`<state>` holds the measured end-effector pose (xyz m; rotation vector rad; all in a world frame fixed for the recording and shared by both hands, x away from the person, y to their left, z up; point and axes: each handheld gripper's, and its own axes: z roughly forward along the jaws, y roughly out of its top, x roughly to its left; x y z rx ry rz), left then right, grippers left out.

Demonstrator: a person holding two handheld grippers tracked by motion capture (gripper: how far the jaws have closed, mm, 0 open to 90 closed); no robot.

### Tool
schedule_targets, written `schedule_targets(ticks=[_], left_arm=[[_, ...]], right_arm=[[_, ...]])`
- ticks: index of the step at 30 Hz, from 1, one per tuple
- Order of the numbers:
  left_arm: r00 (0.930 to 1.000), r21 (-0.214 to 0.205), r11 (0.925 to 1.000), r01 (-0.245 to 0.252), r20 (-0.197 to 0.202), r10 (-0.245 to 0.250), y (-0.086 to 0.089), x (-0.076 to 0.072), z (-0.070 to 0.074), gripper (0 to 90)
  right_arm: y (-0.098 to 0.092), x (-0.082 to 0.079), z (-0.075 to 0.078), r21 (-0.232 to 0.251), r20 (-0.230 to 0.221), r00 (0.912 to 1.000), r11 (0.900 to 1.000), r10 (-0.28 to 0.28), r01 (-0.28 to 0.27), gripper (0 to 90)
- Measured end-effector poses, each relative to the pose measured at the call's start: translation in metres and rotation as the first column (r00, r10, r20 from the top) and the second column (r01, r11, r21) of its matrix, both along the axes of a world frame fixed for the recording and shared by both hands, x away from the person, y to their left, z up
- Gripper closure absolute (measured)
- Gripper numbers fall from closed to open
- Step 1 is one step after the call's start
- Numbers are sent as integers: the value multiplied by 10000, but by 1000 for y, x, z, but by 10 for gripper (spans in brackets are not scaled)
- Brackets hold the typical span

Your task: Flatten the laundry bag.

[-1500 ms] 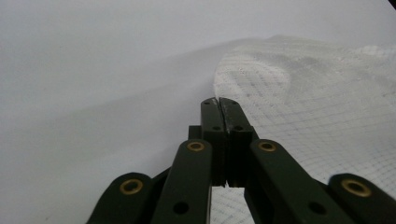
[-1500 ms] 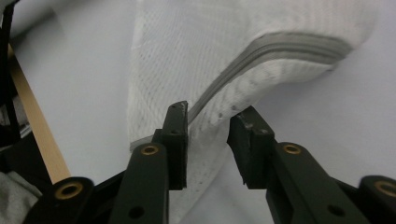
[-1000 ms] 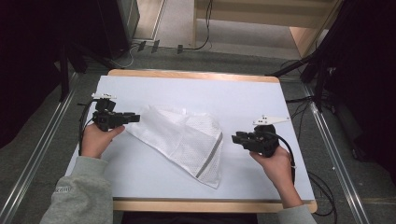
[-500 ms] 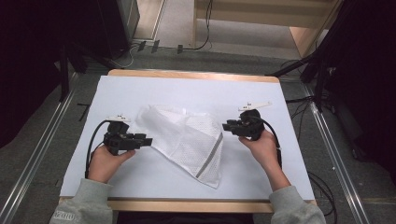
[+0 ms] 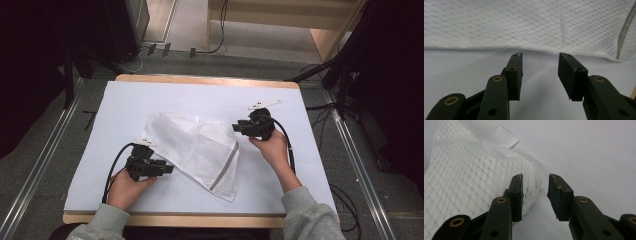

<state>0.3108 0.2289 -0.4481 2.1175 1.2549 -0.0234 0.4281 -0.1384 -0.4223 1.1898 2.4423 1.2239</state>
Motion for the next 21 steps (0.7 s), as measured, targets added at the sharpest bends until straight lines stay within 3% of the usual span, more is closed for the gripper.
schedule_targets(ticks=[9,13,17,21], left_arm=[[9992,-437,9985,-326,209,336,-10,10,-6,519],[9991,-608,9977,-312,284,330,-16,17,-11,687],[9988,-385,9991,-180,451,197,-19,21,-13,868],[9997,-522,9986,-80,217,91,-17,25,-14,900]], right_arm=[[6,-4,-1,226,-57,9997,9994,256,-254,631],[15,-8,-4,60,-95,9985,9985,541,-541,621],[21,-10,-8,-155,-134,9974,9974,709,-711,621],[24,-11,-12,-217,-294,9969,9971,728,-734,629]])
